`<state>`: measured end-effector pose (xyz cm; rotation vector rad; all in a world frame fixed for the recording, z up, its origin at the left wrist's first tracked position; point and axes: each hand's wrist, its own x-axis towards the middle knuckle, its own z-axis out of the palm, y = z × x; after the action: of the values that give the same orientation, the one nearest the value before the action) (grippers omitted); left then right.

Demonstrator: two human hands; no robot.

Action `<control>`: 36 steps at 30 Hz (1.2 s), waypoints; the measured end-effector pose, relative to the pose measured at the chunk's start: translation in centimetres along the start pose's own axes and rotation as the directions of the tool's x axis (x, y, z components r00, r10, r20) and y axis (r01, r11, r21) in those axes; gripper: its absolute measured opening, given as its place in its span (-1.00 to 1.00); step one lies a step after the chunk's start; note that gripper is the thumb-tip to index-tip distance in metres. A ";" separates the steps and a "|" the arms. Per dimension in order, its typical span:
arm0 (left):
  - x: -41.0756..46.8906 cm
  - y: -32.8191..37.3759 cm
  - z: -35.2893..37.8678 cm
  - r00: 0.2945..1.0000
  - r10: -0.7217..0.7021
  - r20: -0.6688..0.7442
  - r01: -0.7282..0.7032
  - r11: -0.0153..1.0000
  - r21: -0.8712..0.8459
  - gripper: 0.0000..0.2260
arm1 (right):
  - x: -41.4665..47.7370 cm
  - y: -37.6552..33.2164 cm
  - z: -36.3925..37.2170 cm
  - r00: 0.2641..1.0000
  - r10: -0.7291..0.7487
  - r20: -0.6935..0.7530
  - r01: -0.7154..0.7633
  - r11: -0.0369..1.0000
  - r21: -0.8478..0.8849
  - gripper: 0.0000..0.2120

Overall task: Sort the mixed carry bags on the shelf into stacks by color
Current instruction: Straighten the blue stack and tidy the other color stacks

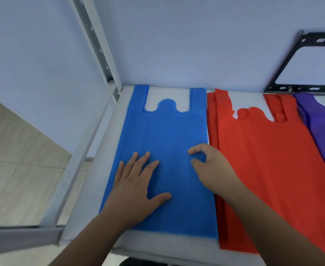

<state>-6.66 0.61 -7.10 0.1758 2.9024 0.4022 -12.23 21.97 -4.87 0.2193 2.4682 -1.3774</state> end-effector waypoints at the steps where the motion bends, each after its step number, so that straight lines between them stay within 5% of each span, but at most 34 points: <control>1: -0.2 0.0 0.2 1.000 0.001 -0.014 -0.001 1.000 0.004 -0.19 | -0.4 0.1 0.1 1.000 -0.010 0.012 0.010 1.000 -0.014 -0.80; 6: -0.8 -0.2 -0.2 1.000 0.003 0.012 -0.003 1.000 -0.011 -0.09 | -2.4 0.4 0.0 0.995 -0.096 0.010 0.097 0.993 -0.074 -0.70; 10: -4.2 -1.8 -0.8 0.996 0.000 0.084 -0.003 0.999 0.032 0.07 | -6.2 1.5 -0.6 0.999 -0.013 0.031 0.015 0.998 -0.061 -0.40; 13: -7.0 -3.3 -0.6 0.993 0.026 0.114 -0.025 1.000 -0.009 0.01 | -8.8 2.2 0.4 1.000 0.021 0.020 -0.021 1.000 -0.016 -0.28; 17: -8.0 -4.5 -0.3 0.998 0.052 -0.017 -0.054 0.990 -0.132 -0.15 | -10.2 1.8 2.1 0.999 0.039 0.012 -0.038 0.998 -0.058 -0.31; 23: -8.2 -5.9 -0.3 0.994 0.086 -0.073 -0.090 0.994 -0.056 -0.07 | -11.2 1.1 2.5 0.998 0.055 -0.030 -0.058 0.992 -0.109 -0.33; 26: -8.1 -4.9 -0.2 0.980 0.094 -0.173 -0.103 0.994 -0.045 -0.23 | -12.0 1.7 1.0 0.998 0.036 -0.046 -0.052 0.908 -0.416 -0.47; 30: -6.9 -1.0 -0.2 0.957 0.179 -0.226 -0.199 0.978 -0.067 -0.40 | -12.2 2.9 -1.5 0.995 0.031 -0.098 -0.076 0.864 -0.497 -0.68; 36: -3.2 10.2 0.0 0.930 0.326 -0.171 -0.355 0.916 -0.187 -0.56 | -10.5 6.2 -7.8 0.969 -0.102 -0.225 -0.017 0.881 -0.473 -0.72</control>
<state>-2.65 9.93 -3.69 0.6512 2.9299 0.8122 -2.05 32.03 -2.49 0.2326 2.9395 -0.7528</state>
